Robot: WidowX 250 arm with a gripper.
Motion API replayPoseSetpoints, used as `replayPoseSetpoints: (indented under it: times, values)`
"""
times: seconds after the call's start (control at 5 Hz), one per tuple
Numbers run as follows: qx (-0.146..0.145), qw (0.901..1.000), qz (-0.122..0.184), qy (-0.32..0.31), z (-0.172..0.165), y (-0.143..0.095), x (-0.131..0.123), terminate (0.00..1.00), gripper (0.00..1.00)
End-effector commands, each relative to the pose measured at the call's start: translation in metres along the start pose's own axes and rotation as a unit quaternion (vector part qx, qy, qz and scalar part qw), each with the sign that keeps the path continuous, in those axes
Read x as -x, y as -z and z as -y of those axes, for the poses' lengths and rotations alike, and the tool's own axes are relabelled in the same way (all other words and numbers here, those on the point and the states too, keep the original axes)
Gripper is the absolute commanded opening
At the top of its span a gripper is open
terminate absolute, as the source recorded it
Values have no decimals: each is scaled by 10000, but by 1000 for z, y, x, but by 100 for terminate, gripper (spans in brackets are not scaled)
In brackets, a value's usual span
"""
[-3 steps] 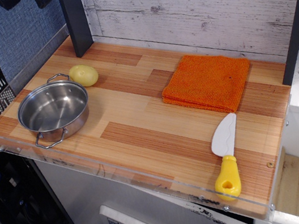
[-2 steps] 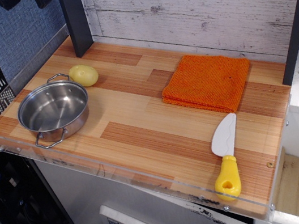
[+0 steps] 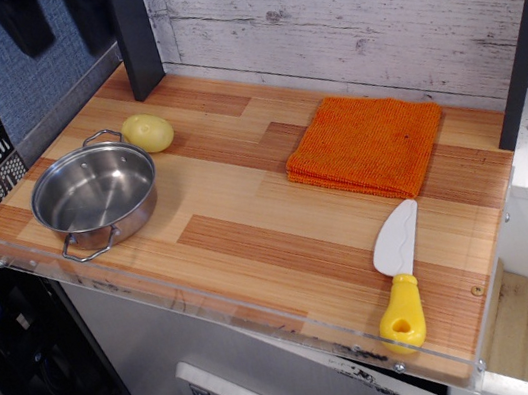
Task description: Rest the knife's blade on the top left corner of the orange towel.
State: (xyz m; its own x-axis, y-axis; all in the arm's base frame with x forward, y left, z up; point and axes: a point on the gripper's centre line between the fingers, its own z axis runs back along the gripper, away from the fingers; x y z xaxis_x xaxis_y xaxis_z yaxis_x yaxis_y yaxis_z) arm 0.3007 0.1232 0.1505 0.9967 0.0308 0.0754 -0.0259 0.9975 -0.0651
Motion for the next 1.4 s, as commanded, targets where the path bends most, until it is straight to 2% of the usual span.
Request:
replayPoseSetpoints:
  times: [0.0,0.2,0.4,0.6,1.0,1.2]
  values:
    - [-205,9980,523,-282,56,-3,23,0,100]
    - [-166,9986,495,15,98,24,31,0,100]
    - [-47,9984,266,497,135,59,37,0,100]
    - [-112,9977,89,667,162,85,46,0,100]
    - [-494,9969,-119,608,210,120,70,0,100]
    - [-574,9969,-99,525,224,127,79,0,100]
